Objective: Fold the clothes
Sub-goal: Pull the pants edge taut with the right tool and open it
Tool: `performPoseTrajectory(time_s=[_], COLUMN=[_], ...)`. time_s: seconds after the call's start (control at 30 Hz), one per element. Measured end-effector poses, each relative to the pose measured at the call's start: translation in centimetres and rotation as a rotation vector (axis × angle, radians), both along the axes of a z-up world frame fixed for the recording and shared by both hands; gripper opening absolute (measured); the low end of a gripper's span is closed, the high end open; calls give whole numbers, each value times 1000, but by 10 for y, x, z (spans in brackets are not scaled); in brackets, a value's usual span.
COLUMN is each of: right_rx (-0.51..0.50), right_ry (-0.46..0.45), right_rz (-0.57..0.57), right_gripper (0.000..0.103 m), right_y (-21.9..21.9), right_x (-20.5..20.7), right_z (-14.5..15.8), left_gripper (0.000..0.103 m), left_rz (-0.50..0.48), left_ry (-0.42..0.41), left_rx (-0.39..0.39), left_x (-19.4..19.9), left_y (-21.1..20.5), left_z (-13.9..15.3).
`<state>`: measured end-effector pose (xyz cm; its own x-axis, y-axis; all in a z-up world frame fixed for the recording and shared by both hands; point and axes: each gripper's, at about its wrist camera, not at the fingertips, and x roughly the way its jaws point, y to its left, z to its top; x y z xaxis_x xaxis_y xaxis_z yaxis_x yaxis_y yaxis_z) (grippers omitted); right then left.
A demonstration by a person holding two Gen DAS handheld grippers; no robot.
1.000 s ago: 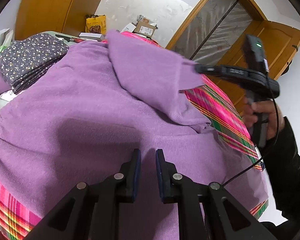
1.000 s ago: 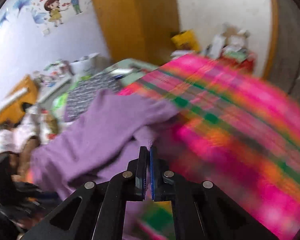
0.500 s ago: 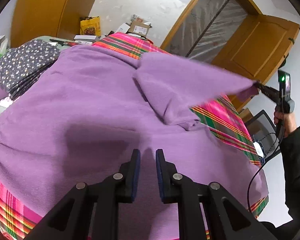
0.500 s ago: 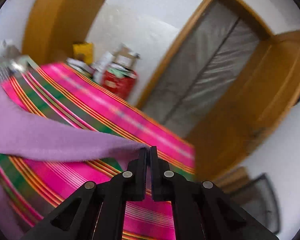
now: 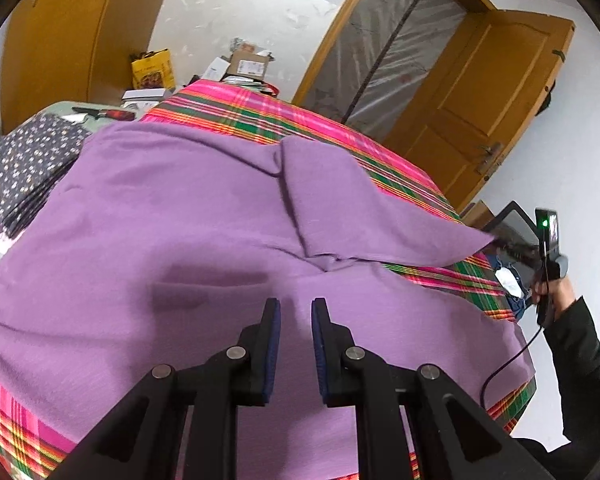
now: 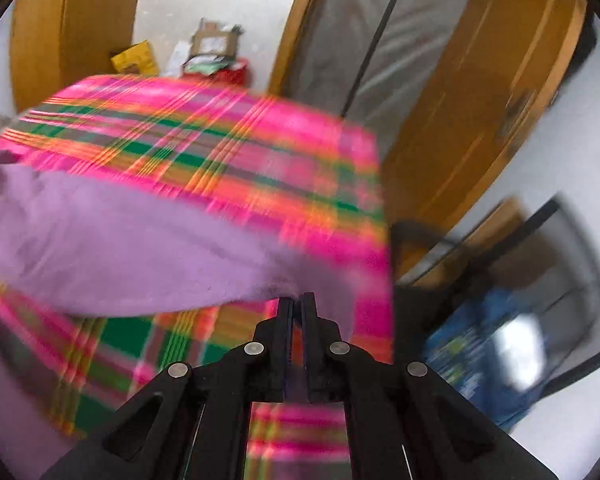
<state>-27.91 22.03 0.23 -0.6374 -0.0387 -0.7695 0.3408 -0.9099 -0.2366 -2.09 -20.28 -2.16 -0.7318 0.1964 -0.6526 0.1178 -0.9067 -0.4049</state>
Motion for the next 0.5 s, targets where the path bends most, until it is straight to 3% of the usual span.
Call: performPoseTrajectory(time_s=[0.07, 0.17, 0.23, 0.33, 0.5], right_rx=[-78, -180, -213, -372, -685], right_ry=[-91, -186, -173, -150, -256], right_rz=[15, 41, 36, -35, -226], right_gripper=[8, 21, 25, 30, 34], right_y=[10, 24, 32, 52, 80], right_x=[8, 24, 30, 26, -4], right_z=[-11, -18, -17, -9, -30], left_gripper=[15, 15, 15, 15, 17], left_rz=[-20, -52, -75, -105, -149], left_ry=[-2, -3, 1, 11, 32], left_rx=[-8, -21, -28, -38, -51], left_x=[-5, -14, -20, -28, -40], left_y=[7, 17, 24, 34, 53], left_z=[2, 5, 8, 12, 21])
